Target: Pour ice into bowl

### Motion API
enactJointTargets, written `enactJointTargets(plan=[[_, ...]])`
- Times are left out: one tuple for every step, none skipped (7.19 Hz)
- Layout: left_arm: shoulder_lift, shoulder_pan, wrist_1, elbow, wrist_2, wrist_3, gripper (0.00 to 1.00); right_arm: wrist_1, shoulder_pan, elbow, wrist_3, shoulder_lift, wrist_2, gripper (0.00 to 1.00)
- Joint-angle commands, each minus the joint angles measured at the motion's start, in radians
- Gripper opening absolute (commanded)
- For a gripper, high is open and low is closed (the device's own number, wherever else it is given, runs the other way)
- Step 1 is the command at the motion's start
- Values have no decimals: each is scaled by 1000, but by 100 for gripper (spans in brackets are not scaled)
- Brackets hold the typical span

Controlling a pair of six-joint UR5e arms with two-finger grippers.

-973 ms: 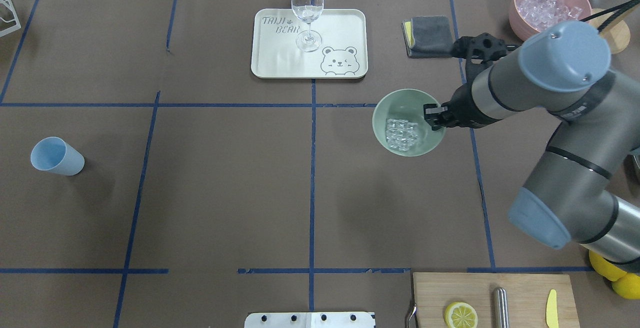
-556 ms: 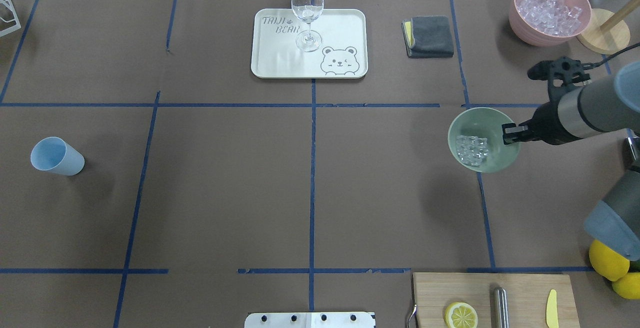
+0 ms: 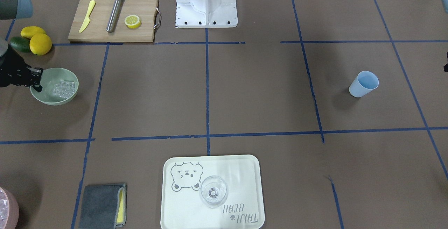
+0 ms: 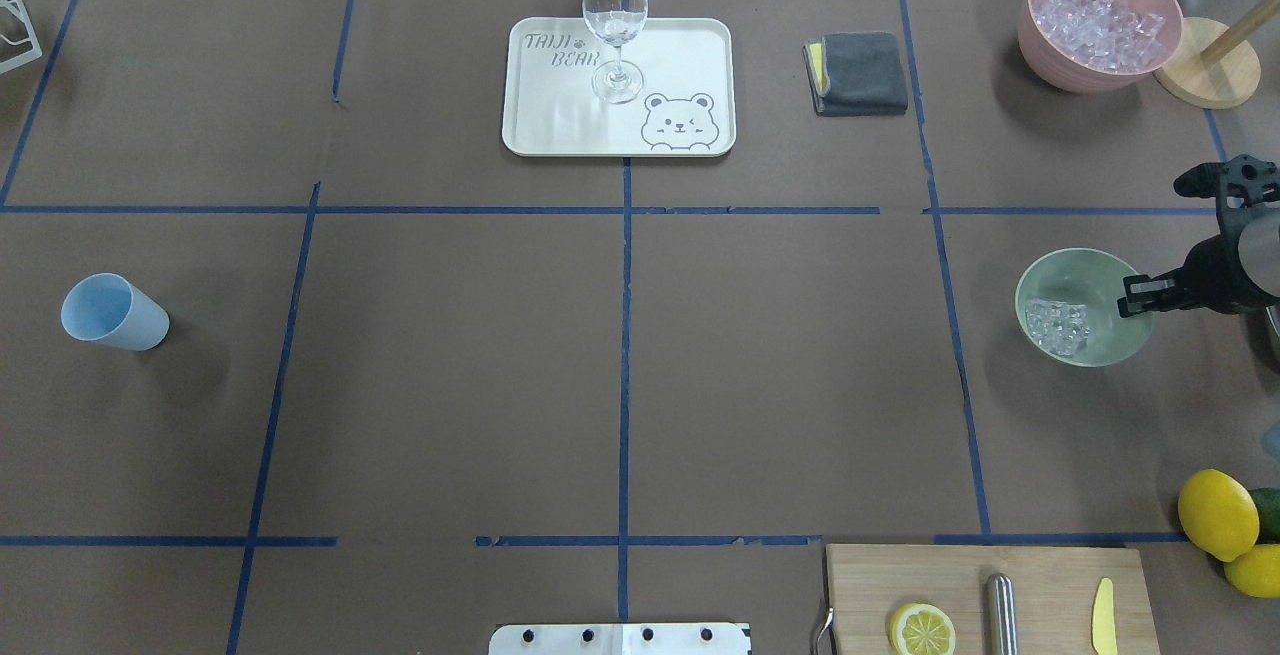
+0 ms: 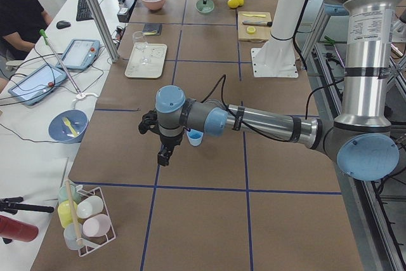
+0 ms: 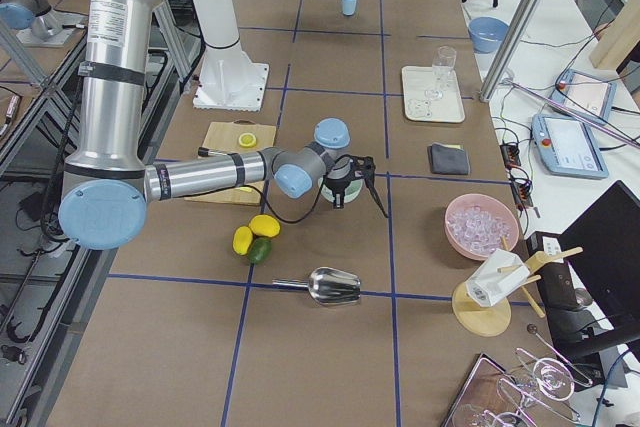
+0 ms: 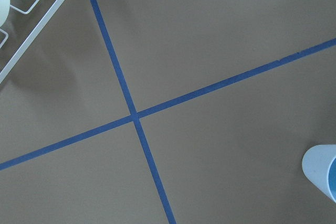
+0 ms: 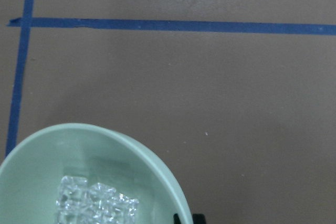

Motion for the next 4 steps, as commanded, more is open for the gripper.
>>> enactJointTargets(plan=[[-2, 0, -3, 0, 0, 0, 100, 3, 15, -33, -12, -5, 18, 0], [-3, 0, -3, 0, 0, 0, 100, 5, 15, -42, -9, 0, 18, 99], [-4, 0, -3, -1, 0, 0, 100, 2, 36, -34, -10, 3, 29, 100], [-6, 0, -4, -1, 6, 0, 100, -9, 73, -33, -10, 9, 56, 100]])
